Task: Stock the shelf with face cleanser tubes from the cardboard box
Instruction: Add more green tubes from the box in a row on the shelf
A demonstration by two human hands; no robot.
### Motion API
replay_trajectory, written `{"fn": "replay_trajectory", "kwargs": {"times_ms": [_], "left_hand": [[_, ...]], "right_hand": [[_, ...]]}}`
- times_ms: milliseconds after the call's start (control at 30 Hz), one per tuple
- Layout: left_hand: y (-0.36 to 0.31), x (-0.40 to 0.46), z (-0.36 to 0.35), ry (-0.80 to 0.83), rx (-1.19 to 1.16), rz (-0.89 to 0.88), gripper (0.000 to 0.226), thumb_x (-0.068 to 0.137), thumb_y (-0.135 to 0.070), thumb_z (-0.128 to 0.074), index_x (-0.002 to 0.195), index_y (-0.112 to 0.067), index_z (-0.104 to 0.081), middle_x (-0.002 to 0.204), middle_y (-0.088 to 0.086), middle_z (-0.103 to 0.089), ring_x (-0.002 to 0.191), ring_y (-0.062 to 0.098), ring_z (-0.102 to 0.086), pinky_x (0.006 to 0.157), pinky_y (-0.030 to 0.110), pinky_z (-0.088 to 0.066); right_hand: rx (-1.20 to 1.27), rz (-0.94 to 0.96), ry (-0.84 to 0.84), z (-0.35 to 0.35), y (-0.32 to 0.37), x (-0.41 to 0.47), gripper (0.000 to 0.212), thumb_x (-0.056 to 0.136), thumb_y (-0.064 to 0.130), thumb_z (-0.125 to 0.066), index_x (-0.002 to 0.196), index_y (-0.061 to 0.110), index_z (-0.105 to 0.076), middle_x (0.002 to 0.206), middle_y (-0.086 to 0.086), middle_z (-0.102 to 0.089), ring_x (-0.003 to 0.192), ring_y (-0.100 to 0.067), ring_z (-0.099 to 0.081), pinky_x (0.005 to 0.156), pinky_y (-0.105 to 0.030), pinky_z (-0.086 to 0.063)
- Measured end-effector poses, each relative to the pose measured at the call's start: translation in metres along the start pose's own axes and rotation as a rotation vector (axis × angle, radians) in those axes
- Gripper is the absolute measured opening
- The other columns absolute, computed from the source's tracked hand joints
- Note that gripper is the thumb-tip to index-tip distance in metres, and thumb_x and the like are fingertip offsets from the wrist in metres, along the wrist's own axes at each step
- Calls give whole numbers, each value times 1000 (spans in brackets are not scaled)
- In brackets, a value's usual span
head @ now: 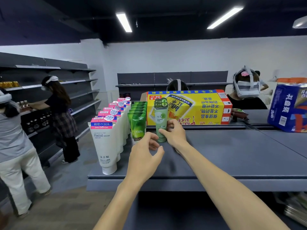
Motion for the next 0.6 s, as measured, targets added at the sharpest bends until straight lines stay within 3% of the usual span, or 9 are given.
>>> {"fn": "replay_trajectory", "kwargs": {"times_ms": [267,433,600], "left_hand": [[-7,-4,-2,10,7,-15,21,80,-28,-64,99,-35,-57,82,-17,-66,84,-1,-62,78,35,-55],[-18,-2,2,2,19,-27,20,82,-24,-66,99,-31,-57,81,-15,-67,83,0,-61,78,36,-55],[-34,-3,4,-12,26,-32,20,82,-20,-68,99,-26,-59,79,-12,-68,76,3,-62,77,34,-54]], "right_hand": [[-8,-53,33,5,-1,-3,41,75,20,-86,102,18,-55,102,0,-69,96,-17,-68,90,-39,-58],[0,-43,44,24,11,-8,58,73,24,-88,117,15,-52,109,2,-62,101,-14,-63,89,-29,-54],[-63,-1,92,42,25,-19,60,75,24,-87,123,10,-54,116,-2,-62,104,-17,-63,92,-31,-53]]}}
Point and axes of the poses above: each hand's wrist, its own x-axis towards the middle knuckle, its own z-axis out of the back of the hand, y = z × x, the point moved 6 cm from there along x, towards the middle knuckle
